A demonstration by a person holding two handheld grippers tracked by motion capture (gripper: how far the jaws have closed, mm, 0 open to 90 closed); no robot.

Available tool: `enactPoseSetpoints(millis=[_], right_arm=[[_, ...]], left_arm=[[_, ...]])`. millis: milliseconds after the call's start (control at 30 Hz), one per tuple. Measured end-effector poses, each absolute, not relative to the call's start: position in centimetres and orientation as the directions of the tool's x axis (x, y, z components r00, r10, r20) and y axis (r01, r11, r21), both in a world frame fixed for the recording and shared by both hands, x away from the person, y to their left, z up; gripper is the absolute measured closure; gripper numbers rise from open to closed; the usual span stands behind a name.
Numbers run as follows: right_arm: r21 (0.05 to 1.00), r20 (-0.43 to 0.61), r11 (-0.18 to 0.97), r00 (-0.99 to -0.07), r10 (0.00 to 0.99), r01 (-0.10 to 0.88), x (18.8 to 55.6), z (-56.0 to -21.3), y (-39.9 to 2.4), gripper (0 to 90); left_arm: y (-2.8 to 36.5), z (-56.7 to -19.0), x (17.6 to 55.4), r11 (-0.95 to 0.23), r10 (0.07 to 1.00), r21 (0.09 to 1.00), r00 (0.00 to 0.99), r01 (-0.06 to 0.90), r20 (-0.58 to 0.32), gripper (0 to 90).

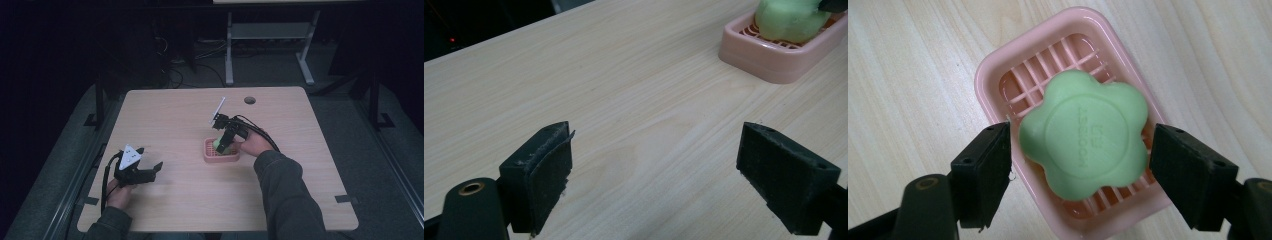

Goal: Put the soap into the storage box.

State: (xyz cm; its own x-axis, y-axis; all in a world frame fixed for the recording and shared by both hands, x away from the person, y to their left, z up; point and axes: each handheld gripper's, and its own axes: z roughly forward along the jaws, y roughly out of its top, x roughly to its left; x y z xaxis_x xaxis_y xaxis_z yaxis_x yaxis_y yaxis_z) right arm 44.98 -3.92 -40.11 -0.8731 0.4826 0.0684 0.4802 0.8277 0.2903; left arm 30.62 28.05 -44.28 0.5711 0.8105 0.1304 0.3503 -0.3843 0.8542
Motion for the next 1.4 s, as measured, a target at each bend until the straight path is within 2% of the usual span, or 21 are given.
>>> enactPoseSetpoints(millis=[467,1033,1400], right_arm=[[0.328,0.068,0.805,-0.863,0.501,0.494,44.5,-39.1,-5.6,24.3],[0.327,0.048,0.805,-0.859,0.510,0.496,43.3,-38.2,-7.6,24.4],[0.345,0.077,0.773,-0.837,0.543,0.533,42.8,-38.5,-9.6,24.4]], left_arm=[[27.9,-44.4,30.6,-0.376,0.811,0.857,0.572,0.351,0.122,14.1],[27.9,-44.4,30.6,-0.380,0.811,0.855,0.572,0.353,0.124,14.1],[27.9,-44.4,30.7,-0.383,0.808,0.854,0.576,0.353,0.124,14.1]])
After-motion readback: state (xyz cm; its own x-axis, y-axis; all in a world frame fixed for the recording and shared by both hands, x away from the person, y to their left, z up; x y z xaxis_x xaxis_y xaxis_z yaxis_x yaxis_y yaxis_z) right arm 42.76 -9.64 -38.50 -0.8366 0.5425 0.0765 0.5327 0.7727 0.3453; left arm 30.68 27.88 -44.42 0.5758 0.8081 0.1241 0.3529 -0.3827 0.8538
